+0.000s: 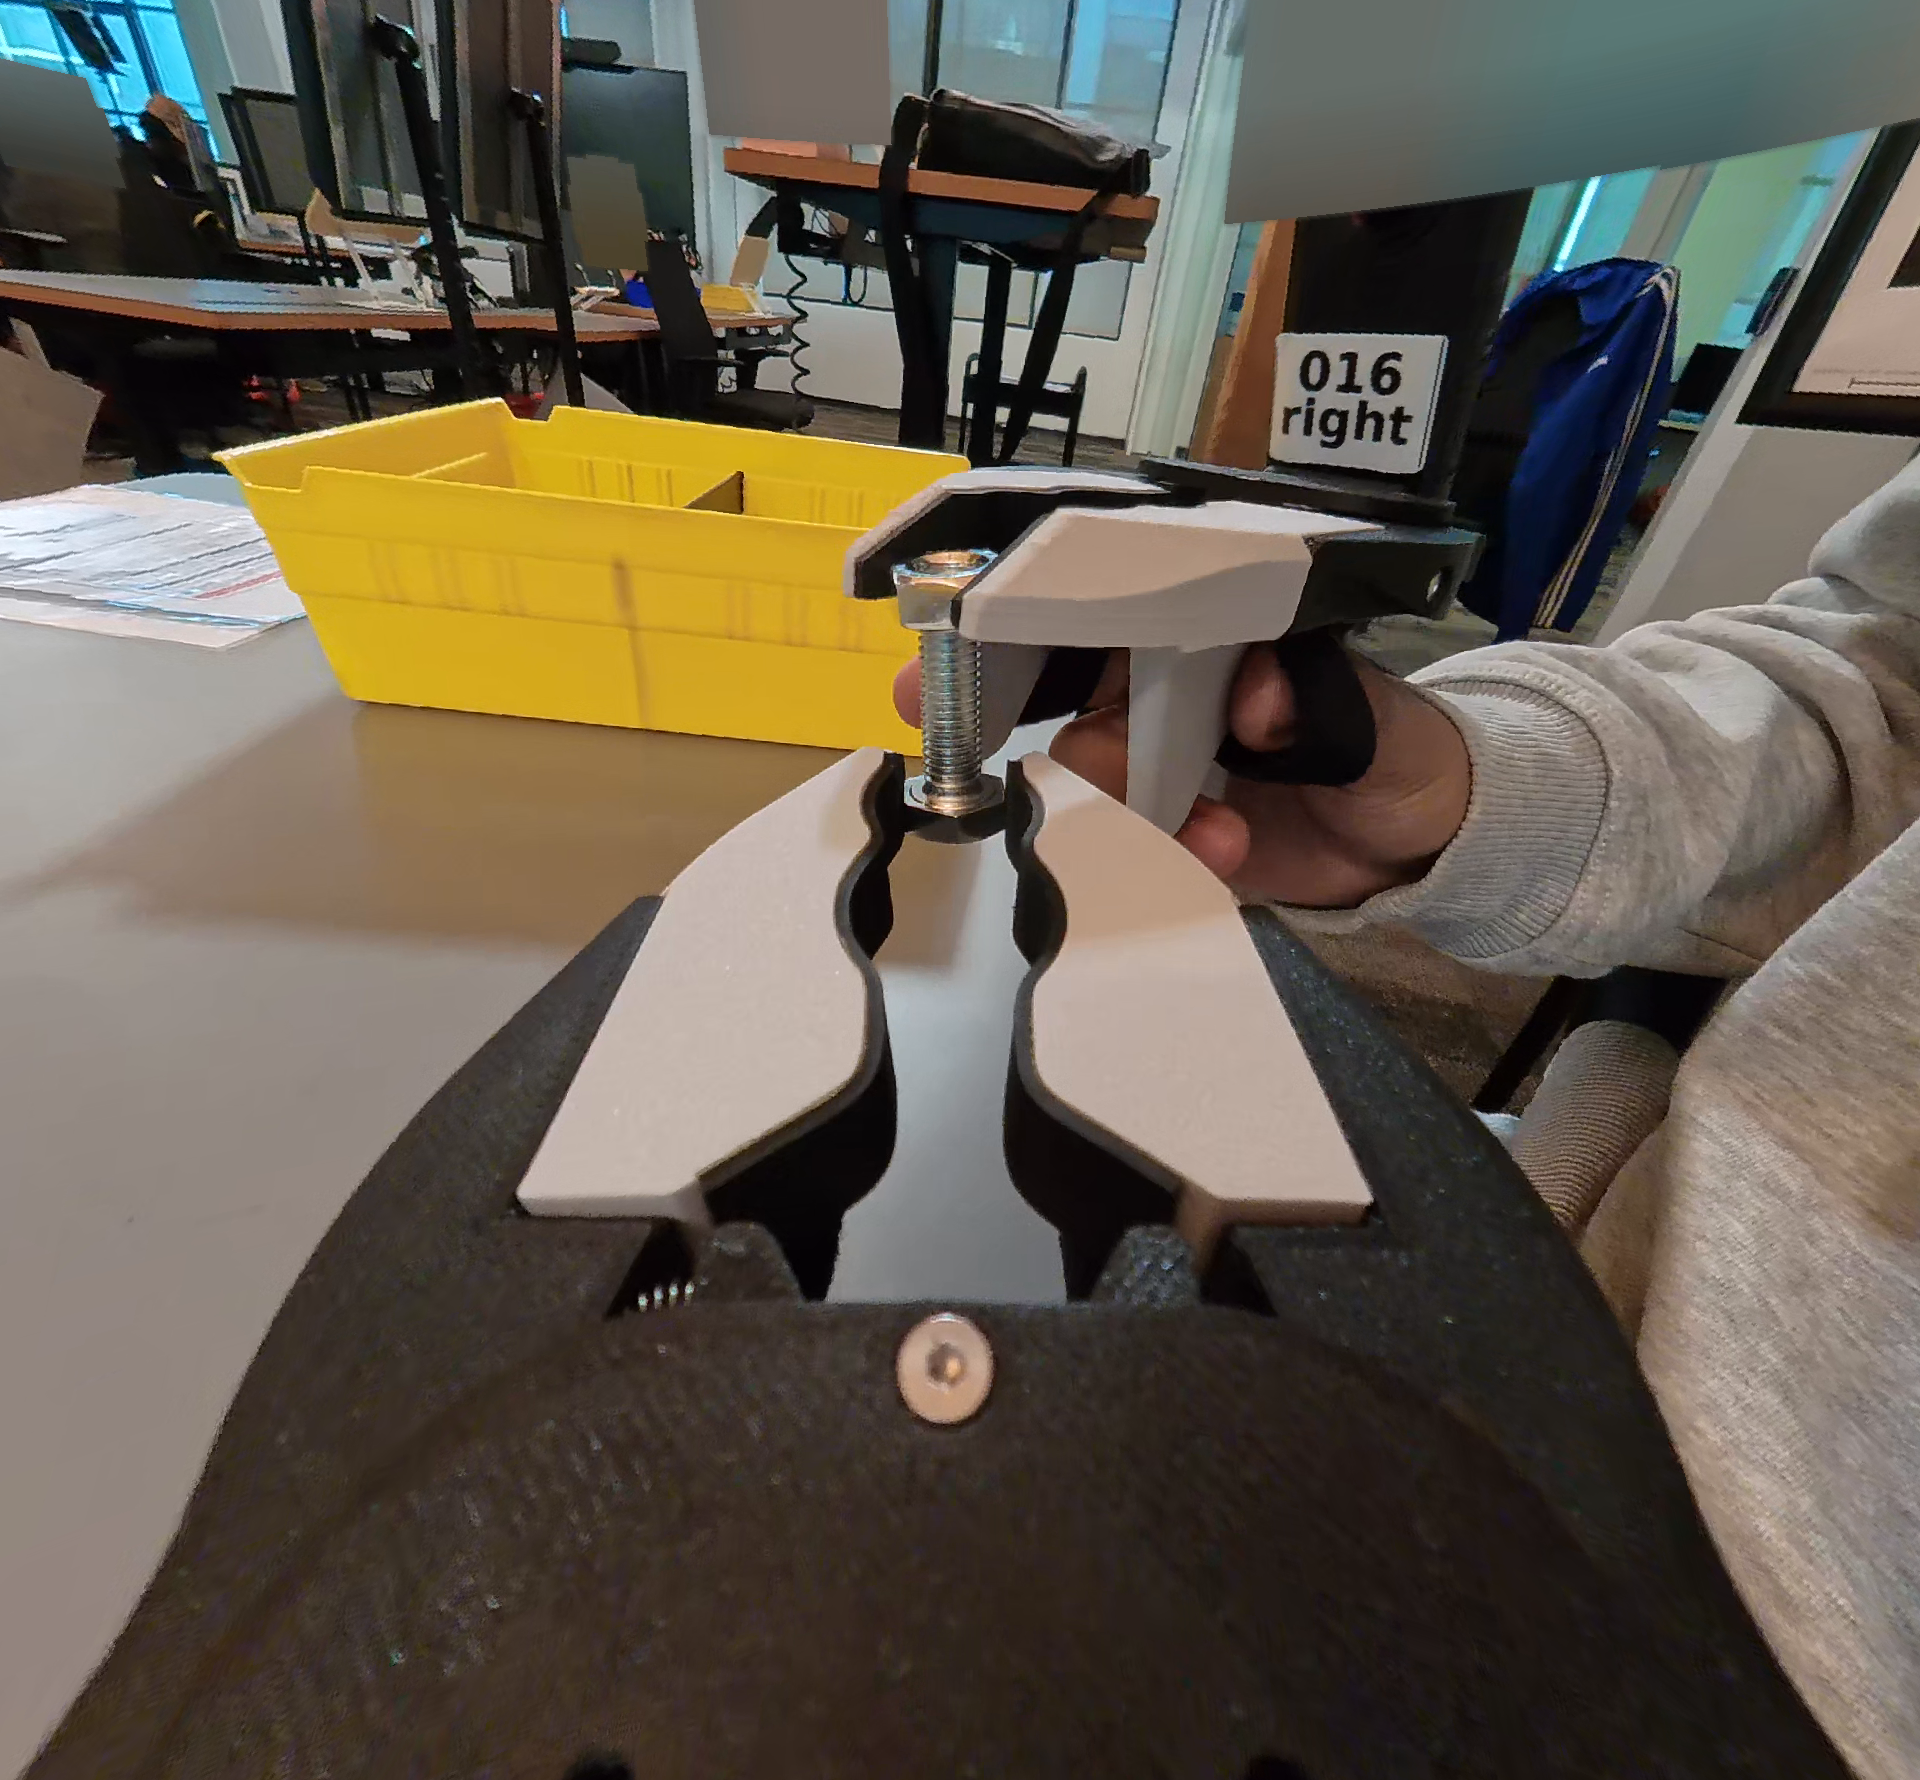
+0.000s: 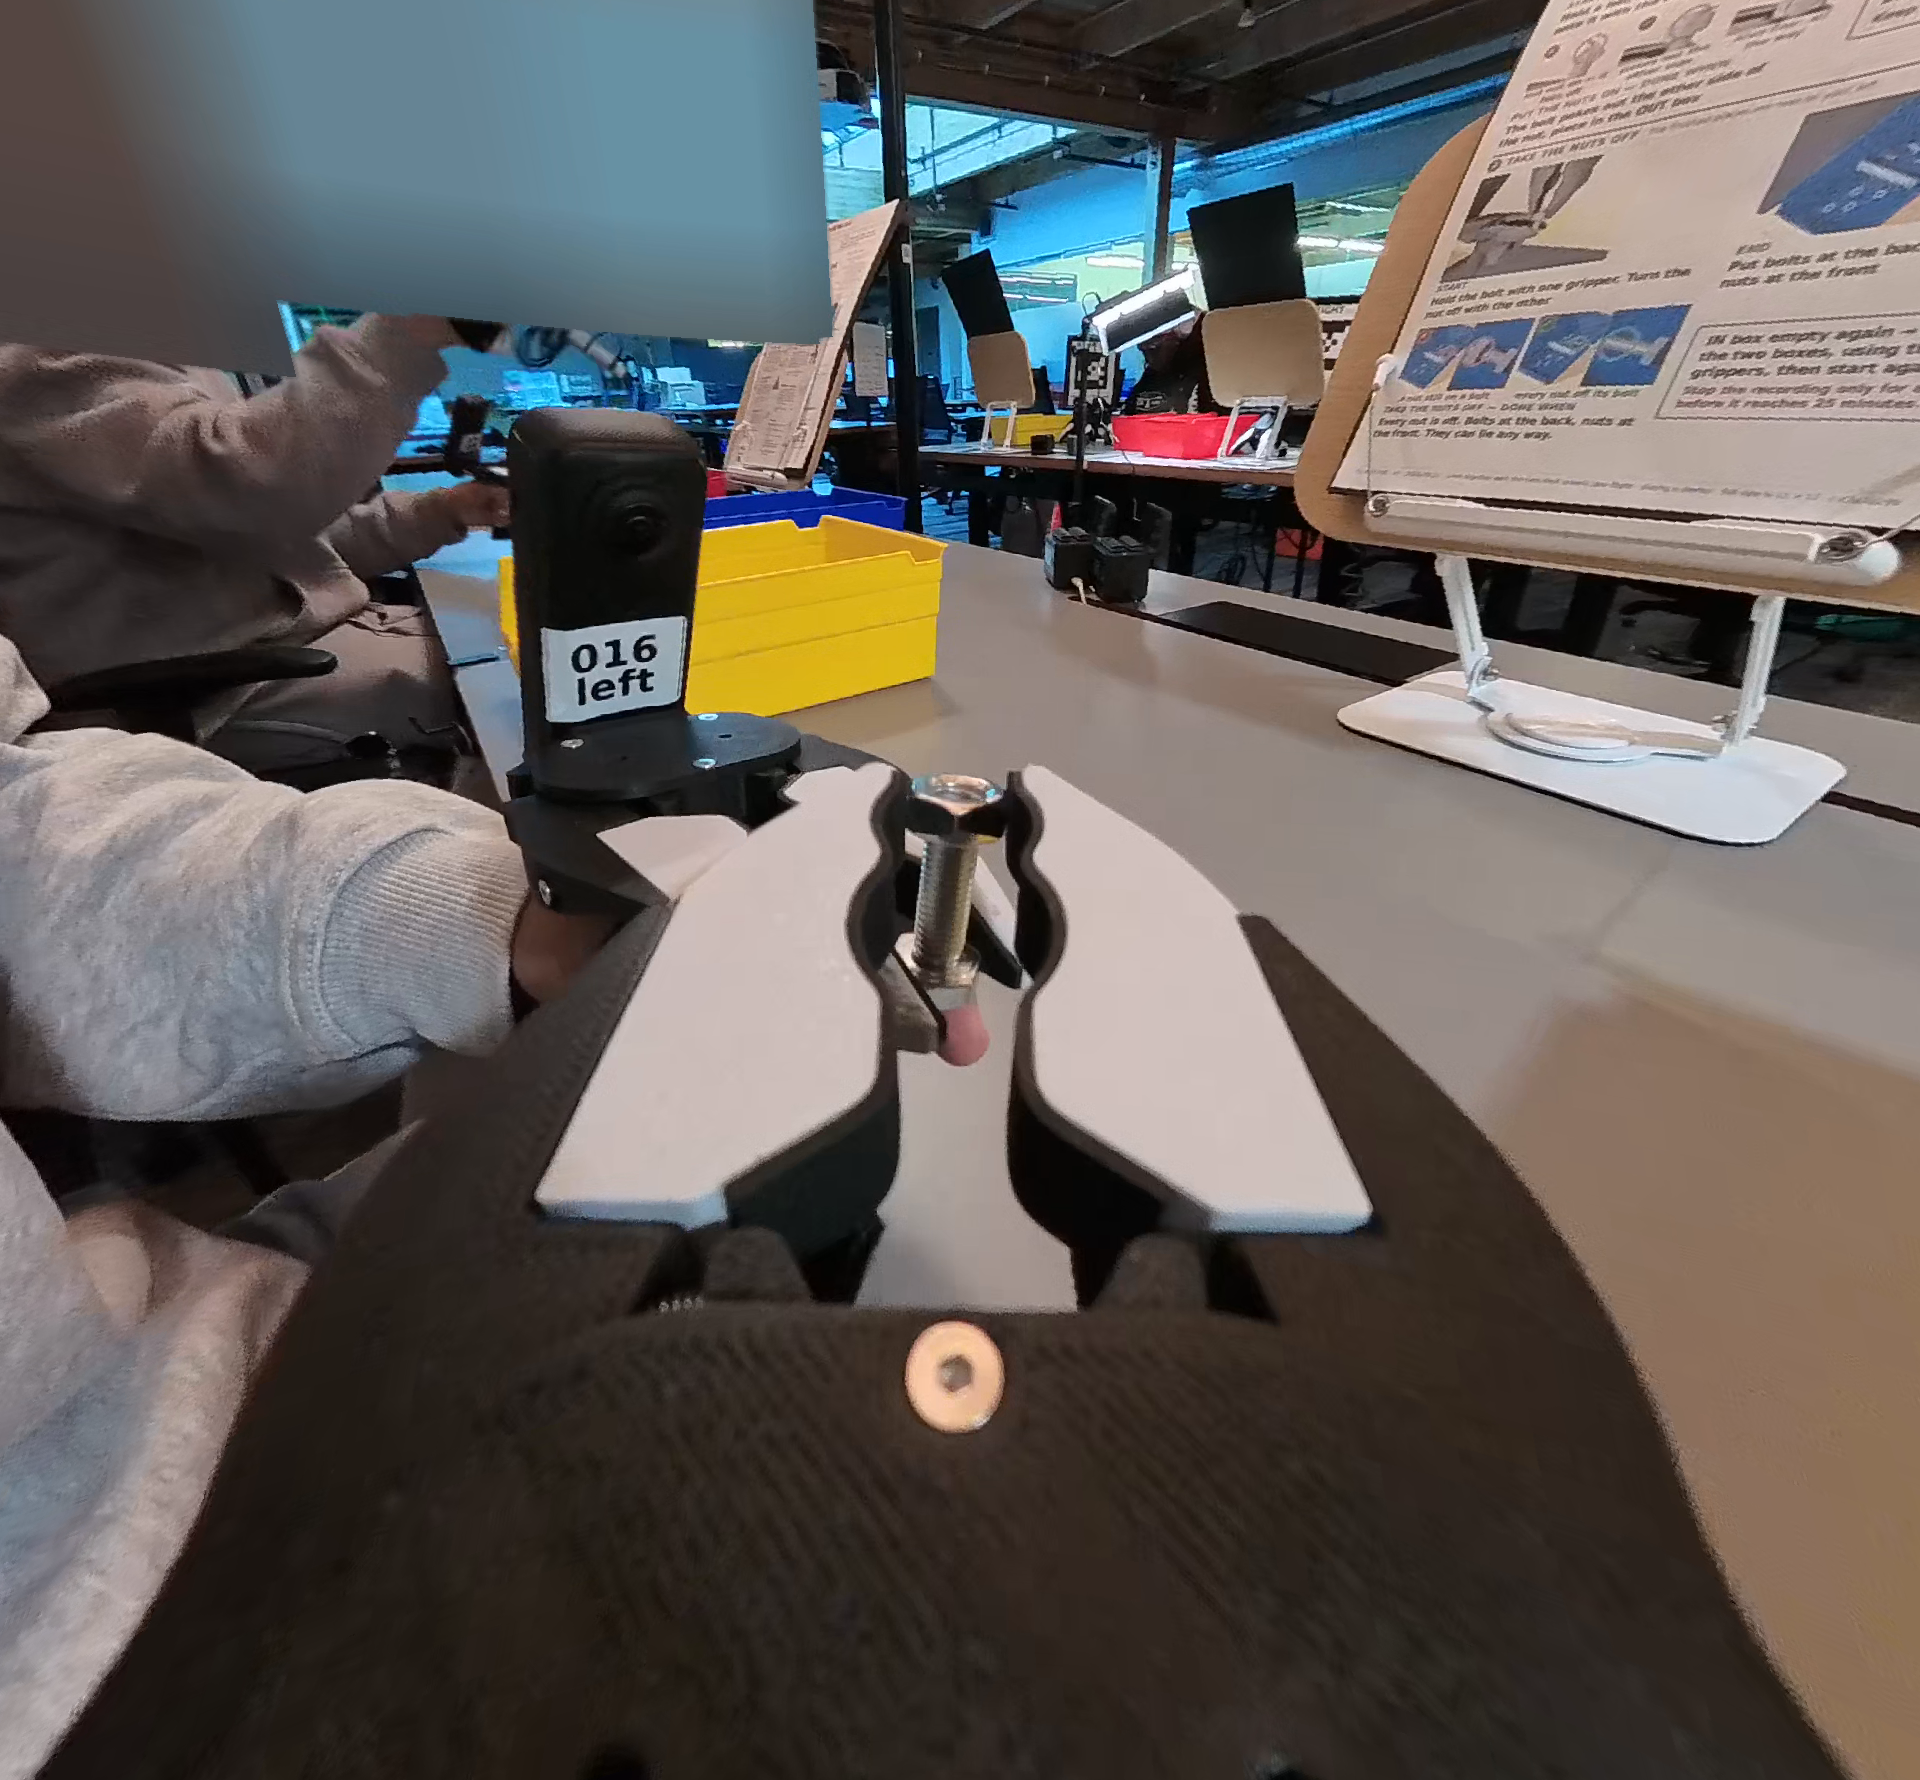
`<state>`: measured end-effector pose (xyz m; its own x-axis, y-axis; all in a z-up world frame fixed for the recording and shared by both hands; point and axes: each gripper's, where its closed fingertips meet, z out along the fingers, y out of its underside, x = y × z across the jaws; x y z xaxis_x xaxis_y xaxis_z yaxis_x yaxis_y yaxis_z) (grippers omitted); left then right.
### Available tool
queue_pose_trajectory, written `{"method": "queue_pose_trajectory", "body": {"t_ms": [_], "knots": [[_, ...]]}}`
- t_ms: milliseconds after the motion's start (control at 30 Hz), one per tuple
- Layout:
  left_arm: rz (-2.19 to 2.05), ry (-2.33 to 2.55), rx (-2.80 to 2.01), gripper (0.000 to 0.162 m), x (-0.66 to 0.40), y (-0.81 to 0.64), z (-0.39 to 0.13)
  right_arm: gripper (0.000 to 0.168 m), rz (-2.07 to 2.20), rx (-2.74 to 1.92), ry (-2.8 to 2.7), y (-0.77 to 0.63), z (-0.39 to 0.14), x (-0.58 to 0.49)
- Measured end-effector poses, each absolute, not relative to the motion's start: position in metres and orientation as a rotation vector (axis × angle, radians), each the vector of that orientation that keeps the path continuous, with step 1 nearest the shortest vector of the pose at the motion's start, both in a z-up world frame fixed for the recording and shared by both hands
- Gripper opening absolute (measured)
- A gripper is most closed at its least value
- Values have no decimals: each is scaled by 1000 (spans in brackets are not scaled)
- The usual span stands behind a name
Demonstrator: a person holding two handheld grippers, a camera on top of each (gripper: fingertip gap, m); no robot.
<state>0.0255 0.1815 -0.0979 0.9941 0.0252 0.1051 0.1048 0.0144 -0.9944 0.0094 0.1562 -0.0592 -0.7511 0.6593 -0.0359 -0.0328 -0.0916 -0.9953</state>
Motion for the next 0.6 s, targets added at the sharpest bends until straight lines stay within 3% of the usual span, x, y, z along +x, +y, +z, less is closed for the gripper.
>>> {"method": "queue_pose_trajectory", "body": {"t_ms": [367, 600], "knots": [[-60, -125, -1545, 19, 24, 174, -97, 18, 2005, -666, -1604, 167, -39, 11], [-70, -145, -1532, 19, 22, 171, -96, 18, 1610, -683, -1329, 278, 27, 0]]}}
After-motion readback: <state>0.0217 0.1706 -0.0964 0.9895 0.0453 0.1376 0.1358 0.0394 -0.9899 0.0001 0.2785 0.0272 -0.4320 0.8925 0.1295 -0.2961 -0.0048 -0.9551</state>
